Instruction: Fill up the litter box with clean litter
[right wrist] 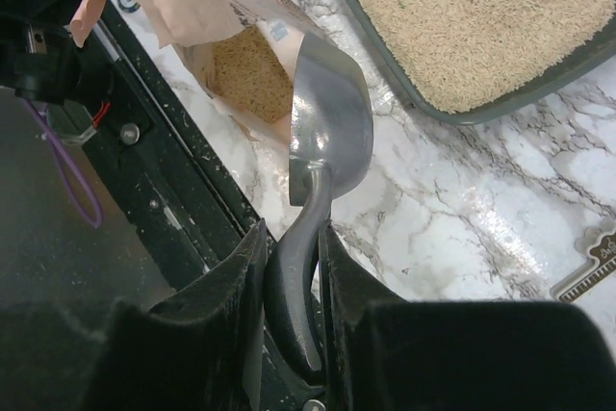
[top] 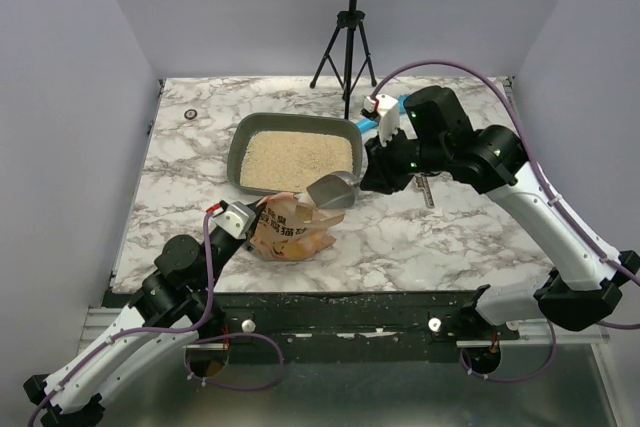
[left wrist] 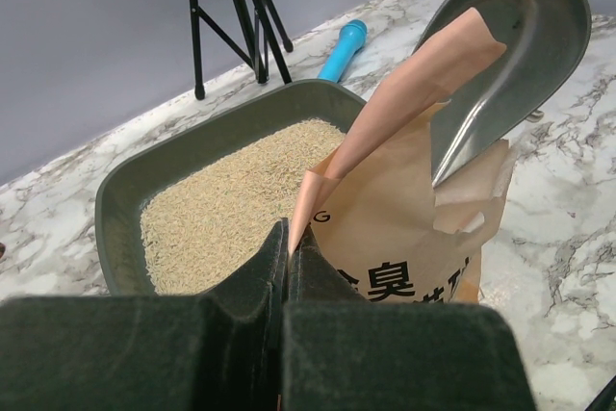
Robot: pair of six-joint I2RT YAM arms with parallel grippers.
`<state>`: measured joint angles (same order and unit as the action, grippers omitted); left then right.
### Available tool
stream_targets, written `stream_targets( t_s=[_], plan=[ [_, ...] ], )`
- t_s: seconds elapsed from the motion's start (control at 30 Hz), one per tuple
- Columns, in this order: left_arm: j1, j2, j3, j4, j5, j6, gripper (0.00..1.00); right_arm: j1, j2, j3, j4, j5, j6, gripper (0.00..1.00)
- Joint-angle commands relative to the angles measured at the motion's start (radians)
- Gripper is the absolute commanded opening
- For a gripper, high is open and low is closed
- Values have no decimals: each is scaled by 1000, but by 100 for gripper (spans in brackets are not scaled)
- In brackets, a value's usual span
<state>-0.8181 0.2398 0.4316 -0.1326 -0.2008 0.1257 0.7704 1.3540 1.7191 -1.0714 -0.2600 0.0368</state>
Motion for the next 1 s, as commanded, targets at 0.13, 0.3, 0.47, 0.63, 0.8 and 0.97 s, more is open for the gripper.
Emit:
stream_targets(
  t_s=[0.13, 0.3, 0.47, 0.63, 0.8, 0.97],
  plan=[
    [5, -4, 39, 41, -6, -9, 0, 52, -12, -65, 71, -77, -26, 1],
    [7, 0, 39, 42, -2, -9, 0, 79, 7, -82, 48, -101, -87, 1],
    [5, 3, 39, 42, 3, -9, 0, 98, 60, -89, 67, -127, -94, 1],
    [5, -3, 39, 41, 4, -11, 0, 107, 131, -75, 119, -85, -40, 1],
    [5, -8, 41, 41, 12, -12, 0, 107, 183, -46, 117, 82, 107, 1],
    [5, -8, 42, 41, 27, -14, 0, 106, 249, -46, 88, 151, 192, 0]
  ],
)
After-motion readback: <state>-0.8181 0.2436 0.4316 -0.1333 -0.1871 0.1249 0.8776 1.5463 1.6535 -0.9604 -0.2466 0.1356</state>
